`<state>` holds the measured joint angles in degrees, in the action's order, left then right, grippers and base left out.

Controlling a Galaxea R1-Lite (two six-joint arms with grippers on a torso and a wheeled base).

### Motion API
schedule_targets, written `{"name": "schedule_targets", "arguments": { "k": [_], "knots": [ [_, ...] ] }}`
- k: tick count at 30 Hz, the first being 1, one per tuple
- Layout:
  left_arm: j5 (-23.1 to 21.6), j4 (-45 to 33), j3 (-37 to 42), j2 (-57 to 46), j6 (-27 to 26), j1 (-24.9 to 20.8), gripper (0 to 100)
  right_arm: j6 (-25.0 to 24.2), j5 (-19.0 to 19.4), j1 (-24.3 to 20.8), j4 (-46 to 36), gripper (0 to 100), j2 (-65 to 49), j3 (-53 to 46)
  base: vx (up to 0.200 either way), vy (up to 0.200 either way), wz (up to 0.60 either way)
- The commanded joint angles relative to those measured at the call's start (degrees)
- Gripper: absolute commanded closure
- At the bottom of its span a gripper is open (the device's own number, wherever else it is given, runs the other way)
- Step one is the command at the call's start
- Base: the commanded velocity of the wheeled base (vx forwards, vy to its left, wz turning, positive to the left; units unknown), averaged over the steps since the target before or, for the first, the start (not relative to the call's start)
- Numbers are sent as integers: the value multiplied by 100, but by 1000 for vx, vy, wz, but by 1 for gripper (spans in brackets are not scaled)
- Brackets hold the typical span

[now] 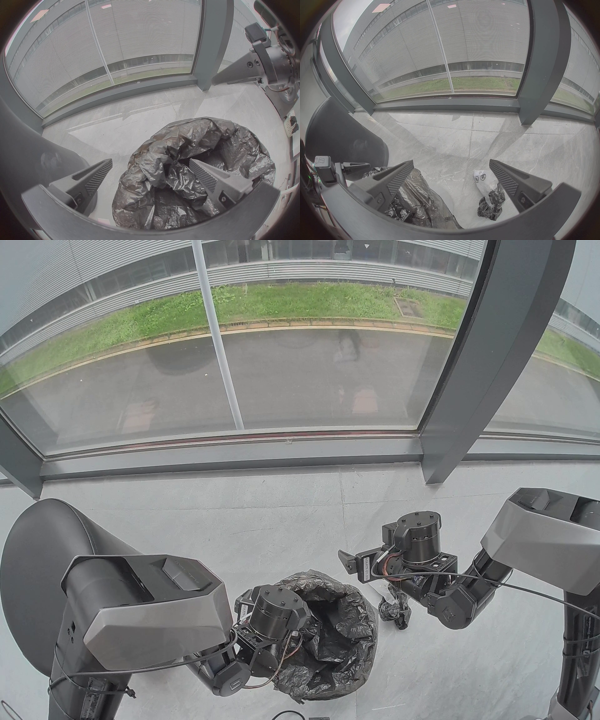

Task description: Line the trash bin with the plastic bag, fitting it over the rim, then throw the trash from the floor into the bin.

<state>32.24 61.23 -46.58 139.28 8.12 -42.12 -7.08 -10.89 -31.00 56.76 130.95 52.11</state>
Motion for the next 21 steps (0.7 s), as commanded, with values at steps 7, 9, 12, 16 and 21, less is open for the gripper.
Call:
{"name": "schedule_targets", "arguments": {
  "k": [7,9,12,16,21],
  "knots": [
    [-8,20,536,-621,172,-543,0,5,8,-11,2,0,1,-17,0,0,0],
    [-16,20,791,-911,164,-780,0,14,8,-11,2,0,18,-17,0,0,0],
    [-25,20,1046,-1324,181,-982,0,23,-1,-11,2,0,36,-8,0,0,0],
    [-25,-33,1450,-2247,172,-1281,0,23,8,-11,2,0,27,-8,0,0,0],
    [-25,-50,2074,-3750,111,-1079,0,14,-1,50,2,0,27,-8,0,0,0]
  ]
}}
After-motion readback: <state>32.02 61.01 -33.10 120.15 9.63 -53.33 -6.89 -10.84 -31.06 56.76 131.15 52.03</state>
